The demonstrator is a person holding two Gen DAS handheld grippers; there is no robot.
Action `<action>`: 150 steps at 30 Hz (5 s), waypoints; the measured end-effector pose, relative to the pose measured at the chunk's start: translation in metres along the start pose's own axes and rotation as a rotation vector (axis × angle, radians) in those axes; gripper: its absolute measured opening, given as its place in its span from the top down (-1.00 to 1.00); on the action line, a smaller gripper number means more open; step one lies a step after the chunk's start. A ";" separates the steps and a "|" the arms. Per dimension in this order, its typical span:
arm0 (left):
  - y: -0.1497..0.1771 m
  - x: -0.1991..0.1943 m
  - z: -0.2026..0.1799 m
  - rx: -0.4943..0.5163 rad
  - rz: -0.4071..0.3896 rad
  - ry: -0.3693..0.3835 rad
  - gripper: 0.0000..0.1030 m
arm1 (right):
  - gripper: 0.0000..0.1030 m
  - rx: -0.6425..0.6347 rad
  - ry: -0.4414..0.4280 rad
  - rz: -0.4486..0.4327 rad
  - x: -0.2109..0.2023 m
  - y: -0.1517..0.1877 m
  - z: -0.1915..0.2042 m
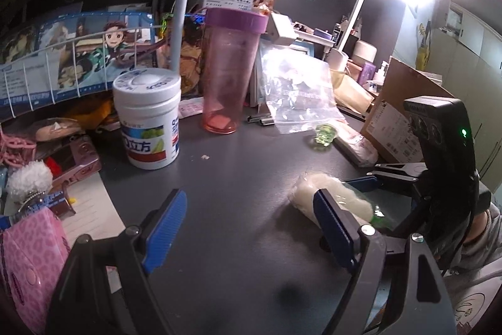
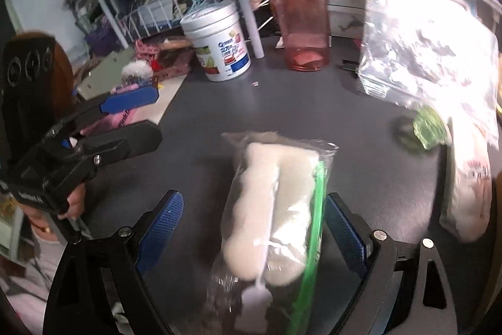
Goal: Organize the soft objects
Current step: 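Move the right gripper to the bagged white foam item and grasp it, then carry the bagged foam item into the box and open the right gripper, then grasp the green jelly cup with the left gripper while the right grasps the pink-wrapped roll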
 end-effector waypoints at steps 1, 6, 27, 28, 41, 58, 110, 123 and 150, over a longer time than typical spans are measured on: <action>0.000 0.002 0.001 -0.004 0.006 0.002 -0.56 | -0.74 -0.019 0.017 0.003 0.000 0.001 0.000; -0.001 0.008 0.001 -0.005 0.023 0.014 -0.56 | -0.43 -0.070 0.082 0.016 -0.010 0.010 -0.005; -0.067 -0.016 -0.111 0.073 -0.014 0.301 -0.12 | 0.29 -0.241 0.047 -0.340 -0.123 0.010 0.014; -0.074 -0.020 -0.121 0.092 -0.029 0.298 -0.03 | 0.29 -0.246 0.053 -0.367 -0.132 0.010 0.013; -0.156 -0.036 -0.247 0.349 -0.151 0.257 0.23 | 0.29 -0.256 0.196 -0.655 -0.252 0.010 -0.034; -0.188 0.073 -0.345 0.464 0.034 0.316 0.27 | 0.28 -0.077 0.318 -0.632 -0.284 0.041 -0.153; -0.094 0.028 -0.067 0.131 0.007 -0.060 -0.59 | -0.24 -0.137 0.338 -0.278 -0.108 0.004 -0.027; -0.089 0.108 -0.080 0.154 0.158 -0.007 -0.59 | -0.03 -0.024 0.479 -0.161 -0.054 0.014 -0.098; -0.074 0.186 -0.116 0.175 0.343 0.141 0.29 | 0.39 -0.016 0.313 -0.099 -0.056 0.031 -0.096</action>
Point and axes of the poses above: each gripper's, at about its wrist camera, not at the fingertips, and x roughly the way its jaws point, z to its left, y to its underside, the point moved 2 cm from there along x, roughly the way its jaws point, and after that the axes turned 1 degree about x, right-handed, at the moved point
